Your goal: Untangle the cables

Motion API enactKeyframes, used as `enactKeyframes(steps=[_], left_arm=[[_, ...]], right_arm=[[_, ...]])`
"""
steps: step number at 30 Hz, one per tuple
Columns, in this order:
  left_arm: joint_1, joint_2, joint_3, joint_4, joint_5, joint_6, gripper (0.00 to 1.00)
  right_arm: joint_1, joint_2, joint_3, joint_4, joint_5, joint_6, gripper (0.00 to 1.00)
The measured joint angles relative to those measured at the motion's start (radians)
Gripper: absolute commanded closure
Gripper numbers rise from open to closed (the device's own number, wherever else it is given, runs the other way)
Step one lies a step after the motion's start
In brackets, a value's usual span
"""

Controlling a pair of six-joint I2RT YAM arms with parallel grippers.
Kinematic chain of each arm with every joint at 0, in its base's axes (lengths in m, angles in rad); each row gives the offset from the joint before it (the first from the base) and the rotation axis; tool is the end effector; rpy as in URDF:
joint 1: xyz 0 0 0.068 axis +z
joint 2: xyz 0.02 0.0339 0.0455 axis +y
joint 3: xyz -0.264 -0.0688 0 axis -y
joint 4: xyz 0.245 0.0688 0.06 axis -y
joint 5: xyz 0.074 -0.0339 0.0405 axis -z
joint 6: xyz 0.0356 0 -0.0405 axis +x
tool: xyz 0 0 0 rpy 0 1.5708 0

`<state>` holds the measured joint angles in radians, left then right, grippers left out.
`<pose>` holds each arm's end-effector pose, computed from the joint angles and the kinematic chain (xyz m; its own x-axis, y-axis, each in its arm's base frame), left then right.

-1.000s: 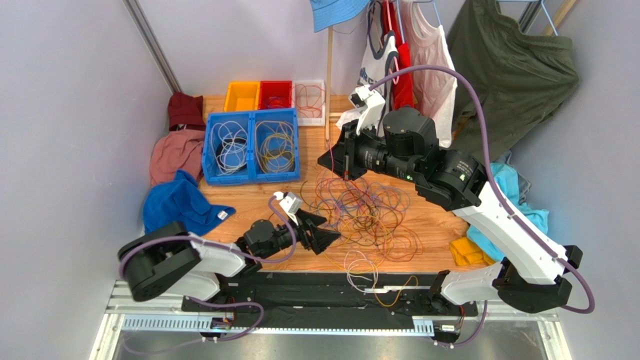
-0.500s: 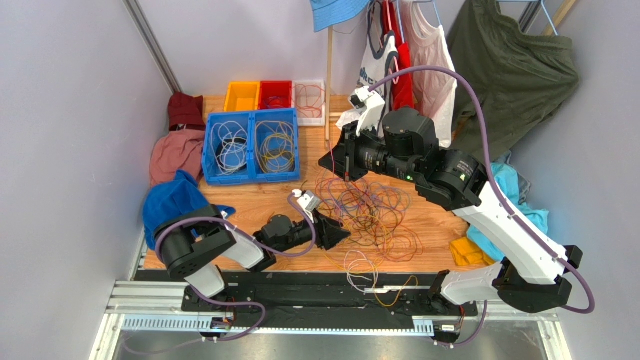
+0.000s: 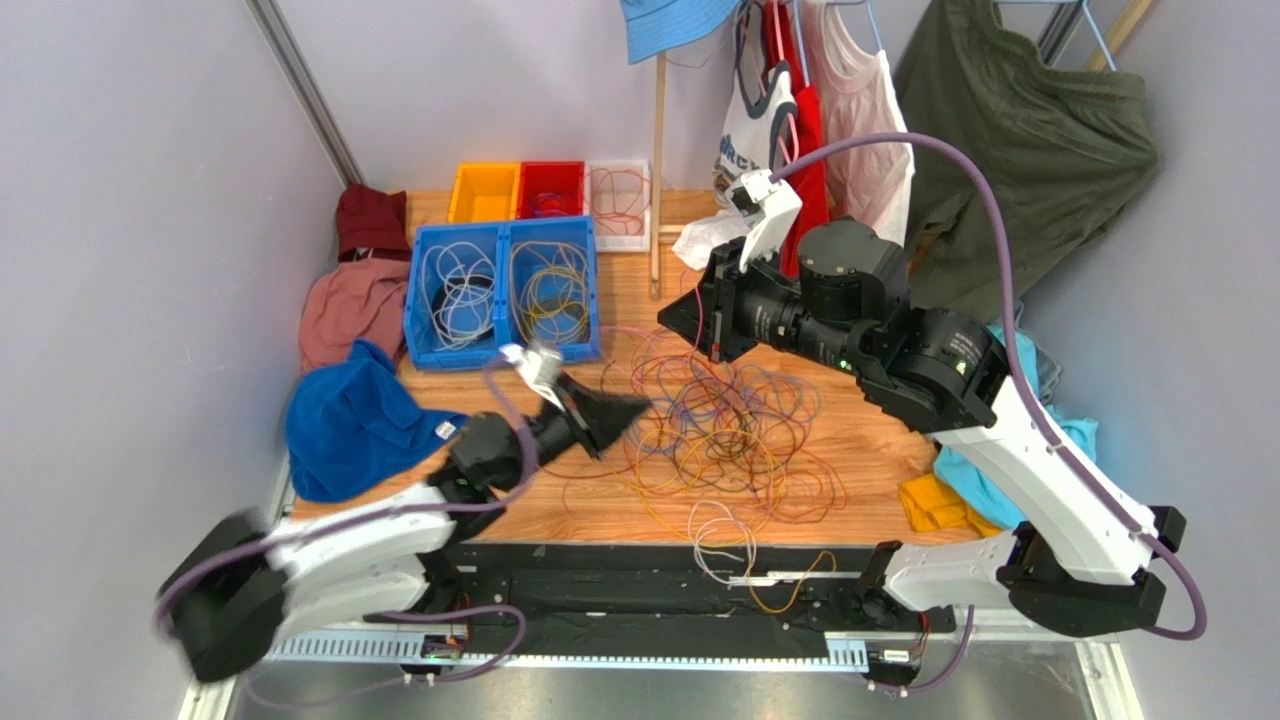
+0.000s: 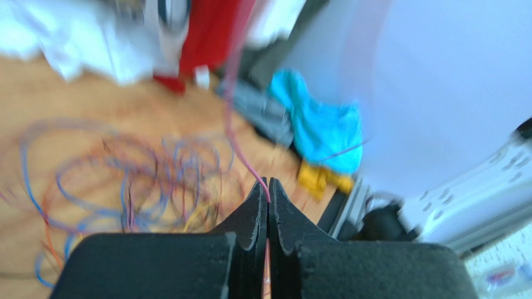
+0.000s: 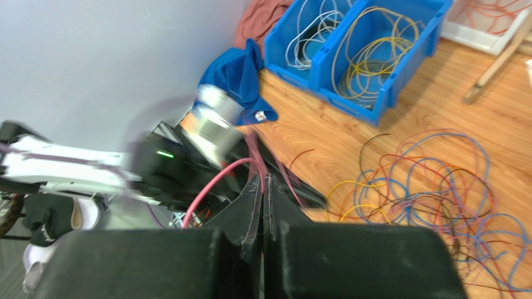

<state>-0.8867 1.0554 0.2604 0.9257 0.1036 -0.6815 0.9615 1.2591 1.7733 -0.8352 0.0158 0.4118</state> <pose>0.1316 -0.1672 0.2246 -0.4625 -0.4244 -0.7785 0.7009 0.3628 -0.6141 0.1303 0.1857 0.5029 -0.4902 -0.0032 -0.8716 -0.6713 0.6392 0.3752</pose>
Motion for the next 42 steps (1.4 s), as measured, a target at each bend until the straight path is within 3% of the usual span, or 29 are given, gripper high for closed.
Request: enactKeyframes(steps=[2,6,11,15,20,25,31,36,42], left_arm=[[0.023,-0.24,0.169,-0.335,-0.065,0.043,1.0],[0.024,-0.402,0.57,-0.725,-0.15,0.174,1.0],[0.024,-0.321,0.981,-1.051,-0.245,0.313,1.0],[0.025,-0.202,1.097,-1.205,-0.311,0.382,1.0],[0.031,-0.045,1.224,-1.34,-0.362,0.458,1.0],[0.05,0.098,1.445,-1.405,-0.394,0.526,1.0],[0.16,0.231,1.649,-1.409,-0.396,0.561,1.0],[0.3,0.351,1.713,-1.408,-0.307,0.526,1.0],[0.411,0.618,1.938,-1.409,-0.183,0.483,1.0]], right_arm=[[-0.001,-0.01,0.001,-0.006,0.024,-0.009,1.0],[-0.014,0.001,0.018,-0.016,0.061,-0.021,1.0],[-0.034,0.084,0.093,-0.023,0.099,-0.042,1.0],[-0.06,0.175,0.18,-0.024,0.123,-0.059,1.0],[-0.091,0.245,0.224,-0.018,0.123,-0.071,1.0],[-0.112,0.239,0.13,0.048,0.116,-0.077,1.0],[-0.211,0.312,0.096,0.123,0.069,-0.072,1.0],[-0.267,0.427,0.115,0.194,0.038,-0.073,1.0],[-0.318,0.596,0.195,0.318,0.01,-0.068,1.0]])
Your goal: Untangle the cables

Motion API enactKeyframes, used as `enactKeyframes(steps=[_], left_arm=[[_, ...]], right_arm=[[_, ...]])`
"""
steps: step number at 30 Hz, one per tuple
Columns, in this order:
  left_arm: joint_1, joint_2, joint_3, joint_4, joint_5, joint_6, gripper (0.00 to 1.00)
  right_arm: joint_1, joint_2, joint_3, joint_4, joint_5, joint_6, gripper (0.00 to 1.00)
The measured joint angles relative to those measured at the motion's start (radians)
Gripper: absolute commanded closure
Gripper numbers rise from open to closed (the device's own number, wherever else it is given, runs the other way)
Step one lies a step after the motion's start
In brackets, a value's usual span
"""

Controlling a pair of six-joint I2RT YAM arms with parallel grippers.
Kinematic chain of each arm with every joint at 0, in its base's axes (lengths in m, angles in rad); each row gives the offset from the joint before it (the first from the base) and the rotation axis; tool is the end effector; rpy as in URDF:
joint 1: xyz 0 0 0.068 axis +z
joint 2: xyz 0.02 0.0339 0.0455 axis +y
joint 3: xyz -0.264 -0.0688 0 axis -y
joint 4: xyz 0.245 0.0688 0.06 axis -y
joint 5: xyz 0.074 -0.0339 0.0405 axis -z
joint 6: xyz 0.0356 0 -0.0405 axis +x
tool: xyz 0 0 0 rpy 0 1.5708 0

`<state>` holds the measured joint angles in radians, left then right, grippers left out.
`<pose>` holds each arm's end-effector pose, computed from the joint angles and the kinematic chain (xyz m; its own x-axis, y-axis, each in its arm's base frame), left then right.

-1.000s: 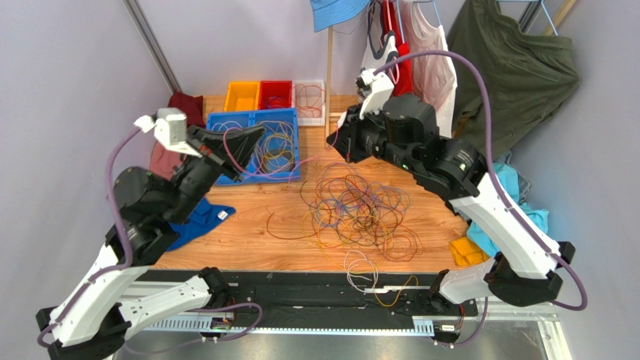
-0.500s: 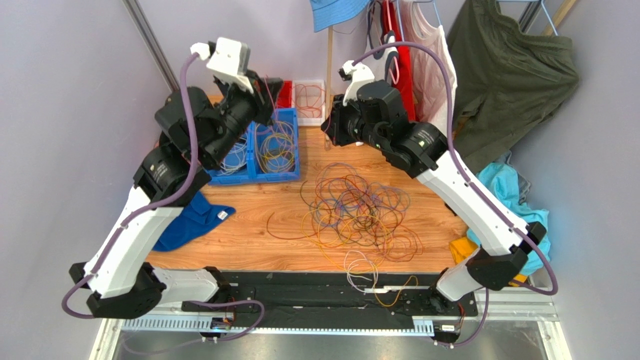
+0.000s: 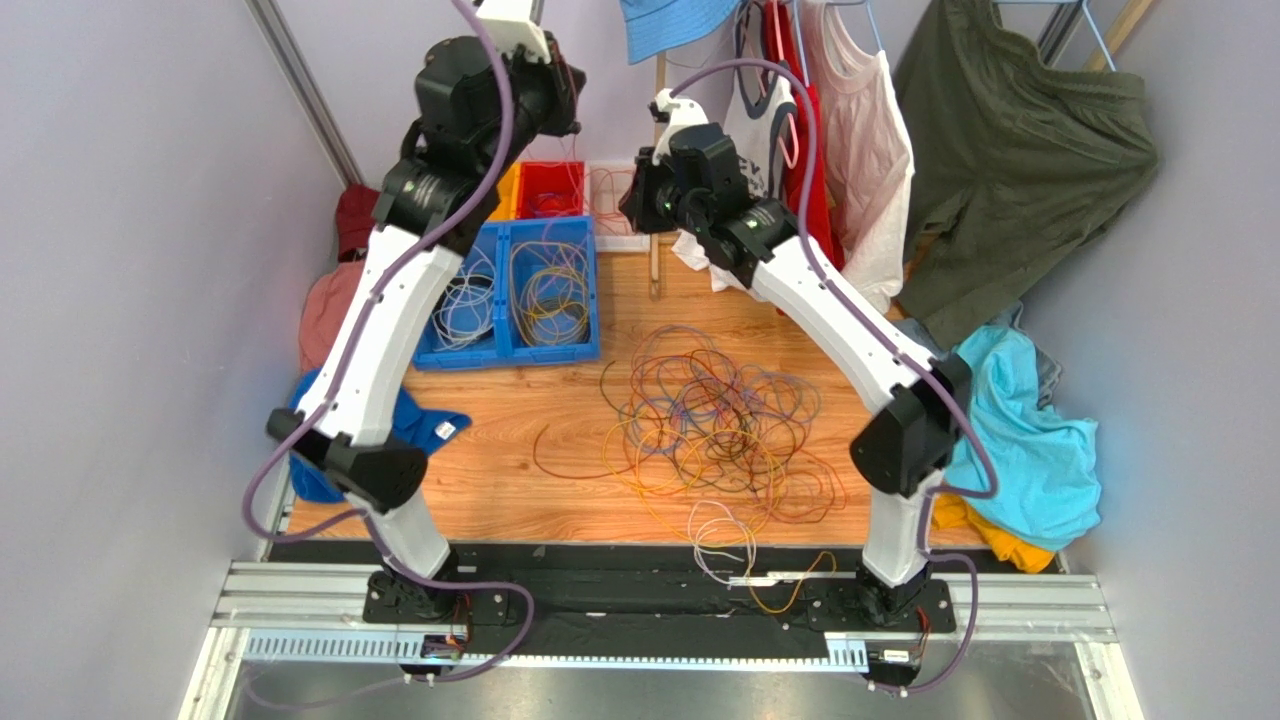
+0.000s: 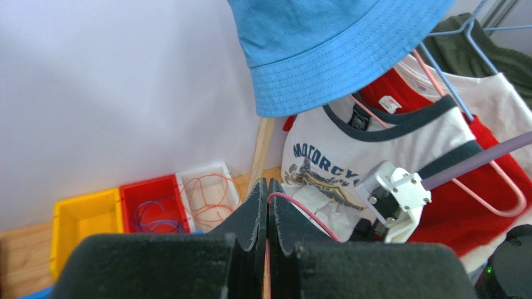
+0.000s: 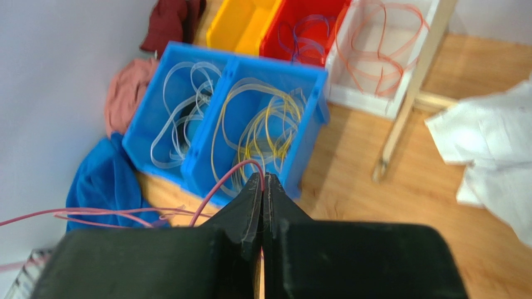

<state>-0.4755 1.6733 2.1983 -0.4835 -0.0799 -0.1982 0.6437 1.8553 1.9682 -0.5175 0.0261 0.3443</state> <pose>0.3021 -0.1524 0.5554 -0.0397 -0.2003 -0.9789 0.3851 0.9009 -0.2000 0.3457 0.2582 0.4110 -0.4924 0.0524 -0.8688 -0.4404 0.8460 0.3006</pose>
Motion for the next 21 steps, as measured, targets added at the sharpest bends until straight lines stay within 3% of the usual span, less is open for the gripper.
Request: enactKeyframes(steps=[8,17,21], left_arm=[[0.101,0.216,0.097,0.13,0.14,-0.051,1.0],[0.154,0.344,0.106,0.5,0.224,-0.074,1.0],[0.151,0.384,0.146,0.569,0.252,-0.09,1.0]], right_arm=[[-0.118,0.341,0.322,0.138,-0.085,0.026,1.0],[-0.204,0.482,0.344,0.304,-0.141,0.022,1.0],[-0.208,0.498,0.344,0.352,-0.171,0.018,1.0]])
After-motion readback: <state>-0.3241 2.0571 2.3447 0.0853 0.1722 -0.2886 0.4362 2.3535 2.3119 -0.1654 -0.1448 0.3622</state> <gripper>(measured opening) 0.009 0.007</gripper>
